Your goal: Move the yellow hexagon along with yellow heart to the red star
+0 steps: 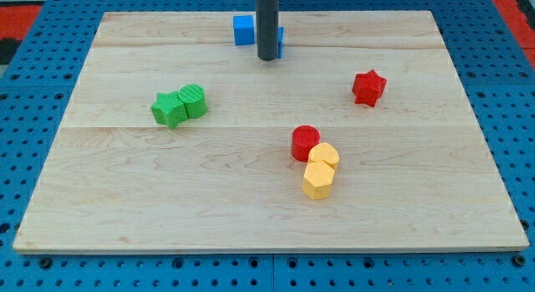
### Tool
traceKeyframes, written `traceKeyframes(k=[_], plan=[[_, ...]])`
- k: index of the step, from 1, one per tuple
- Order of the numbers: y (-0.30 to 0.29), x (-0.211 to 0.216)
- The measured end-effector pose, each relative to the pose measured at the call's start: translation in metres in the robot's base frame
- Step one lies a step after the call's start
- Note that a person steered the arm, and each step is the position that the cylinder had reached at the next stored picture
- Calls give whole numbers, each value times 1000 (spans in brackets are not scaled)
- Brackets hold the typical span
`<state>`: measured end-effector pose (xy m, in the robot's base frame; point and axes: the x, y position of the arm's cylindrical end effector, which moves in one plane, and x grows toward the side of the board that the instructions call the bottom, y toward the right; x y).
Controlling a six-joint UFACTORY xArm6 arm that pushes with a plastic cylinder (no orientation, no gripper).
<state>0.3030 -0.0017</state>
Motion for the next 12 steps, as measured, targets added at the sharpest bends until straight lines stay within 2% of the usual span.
traceKeyframes(k=[5, 6, 7, 11, 12], plan=[[0, 42], [2, 65], [9, 91], [7, 259], [39, 281]])
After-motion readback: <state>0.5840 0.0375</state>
